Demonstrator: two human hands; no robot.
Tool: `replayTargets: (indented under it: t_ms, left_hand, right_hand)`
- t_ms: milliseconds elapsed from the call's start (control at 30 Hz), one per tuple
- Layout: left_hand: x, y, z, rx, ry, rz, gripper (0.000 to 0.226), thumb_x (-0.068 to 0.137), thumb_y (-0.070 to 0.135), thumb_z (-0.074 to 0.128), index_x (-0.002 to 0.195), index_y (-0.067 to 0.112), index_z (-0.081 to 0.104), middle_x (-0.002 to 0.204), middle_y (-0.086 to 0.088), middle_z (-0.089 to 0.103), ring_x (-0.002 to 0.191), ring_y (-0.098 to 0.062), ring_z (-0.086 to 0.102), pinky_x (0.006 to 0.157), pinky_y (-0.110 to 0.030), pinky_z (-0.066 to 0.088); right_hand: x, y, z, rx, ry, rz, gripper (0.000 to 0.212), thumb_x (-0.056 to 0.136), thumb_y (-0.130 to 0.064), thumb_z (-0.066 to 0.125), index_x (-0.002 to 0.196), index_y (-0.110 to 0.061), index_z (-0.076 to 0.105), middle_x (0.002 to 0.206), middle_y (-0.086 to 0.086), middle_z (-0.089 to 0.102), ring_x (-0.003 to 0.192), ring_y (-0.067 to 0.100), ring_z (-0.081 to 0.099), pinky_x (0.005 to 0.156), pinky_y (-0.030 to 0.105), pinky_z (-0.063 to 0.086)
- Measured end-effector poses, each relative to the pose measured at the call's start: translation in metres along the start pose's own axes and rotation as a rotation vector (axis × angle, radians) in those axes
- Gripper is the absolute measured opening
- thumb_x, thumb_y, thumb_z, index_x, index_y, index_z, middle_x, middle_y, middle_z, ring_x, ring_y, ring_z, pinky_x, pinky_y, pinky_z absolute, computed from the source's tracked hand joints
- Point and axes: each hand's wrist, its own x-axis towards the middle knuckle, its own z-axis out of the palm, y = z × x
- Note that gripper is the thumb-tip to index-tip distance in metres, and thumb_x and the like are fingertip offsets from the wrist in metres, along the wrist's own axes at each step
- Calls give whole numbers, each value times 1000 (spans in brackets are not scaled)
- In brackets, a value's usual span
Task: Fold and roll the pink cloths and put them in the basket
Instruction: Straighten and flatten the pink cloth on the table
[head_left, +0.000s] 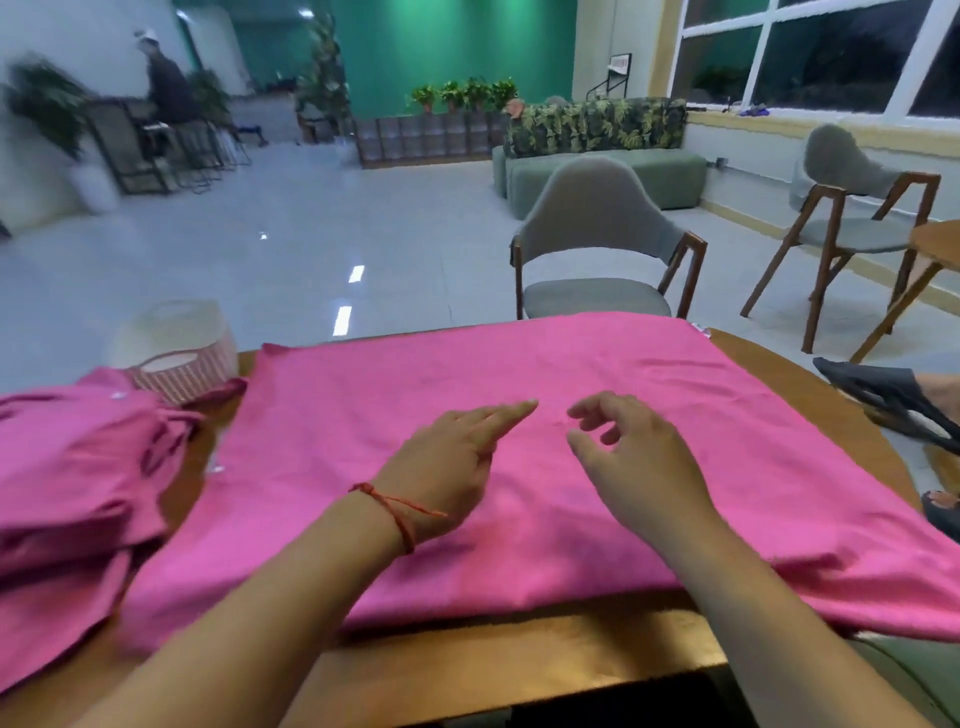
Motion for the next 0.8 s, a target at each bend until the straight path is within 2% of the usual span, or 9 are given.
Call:
replayTargets:
  t_ms: [100,200,267,367,433,500,600,667,800]
  left_hand:
    - [-66,-36,-19,3,59,-131,65,102,21,35,160,47,26,155,13,51,129,-21,52,108,-46,45]
    - [-130,-65,-33,-35,156,-292,65,98,19,35,158,46,36,152,14,53,132,-14,52,113,-40,41]
    - [-174,-78,-39,-104,256,-397,59,101,19,39,154,43,44,149,15,56,134,-7,50,118,-31,36]
    - [-228,-89,-40,-110,447,-527,50,99,21,47,145,35,56,136,13,62,125,-6,52,113,-13,30]
    - [-258,-99,-40,-82,585,-628,43,99,17,54,139,31,60,131,10,62,120,-11,52,112,-24,36]
    - [-282,-106,-38,-84,626,-775,44,97,16,63,140,23,59,133,3,61,122,-18,52,112,-39,42]
    - [-301,-107,-31,-80,495,-943,55,94,45,58,141,17,57,134,-2,61,126,-24,50,111,-43,42]
    - [-304,-105,-26,-23,428,-957,66,87,62,43,133,20,63,132,1,63,124,-23,51,108,-44,45]
    - [-296,-101,-23,-21,468,-846,58,85,59,45,130,27,64,135,9,62,126,-18,52,109,-45,46]
  right_hand:
    - [7,-47,51,4,-127,-88,14,94,-37,68,107,-43,67,102,-23,64,92,5,60,83,38,55]
    - [6,-91,98,-16,-269,-152,16,92,-42,67,108,-44,66,102,-22,65,92,6,61,84,38,56]
    - [-1,-118,125,-20,-350,-208,18,92,-41,67,110,-42,68,102,-22,67,93,5,62,84,36,55]
    - [-16,-146,154,-21,-474,-302,21,93,-37,68,113,-39,72,106,-22,69,97,3,61,86,30,51]
    - [-26,-161,173,-46,-556,-368,25,95,-38,67,120,-39,70,113,-21,68,102,3,59,92,33,53]
    - [-29,-172,187,-121,-620,-415,37,97,-40,63,135,-41,63,127,-16,65,114,10,59,100,37,51]
    - [-15,-189,207,-276,-675,-445,48,103,-43,54,151,-41,51,150,-3,56,135,26,54,112,44,46]
    - [-4,-201,220,-351,-754,-464,48,108,-41,49,156,-38,49,158,3,51,141,28,50,115,38,40]
    - [6,-215,241,-535,-875,-591,51,112,-46,35,159,-30,48,164,2,47,148,24,42,123,41,30]
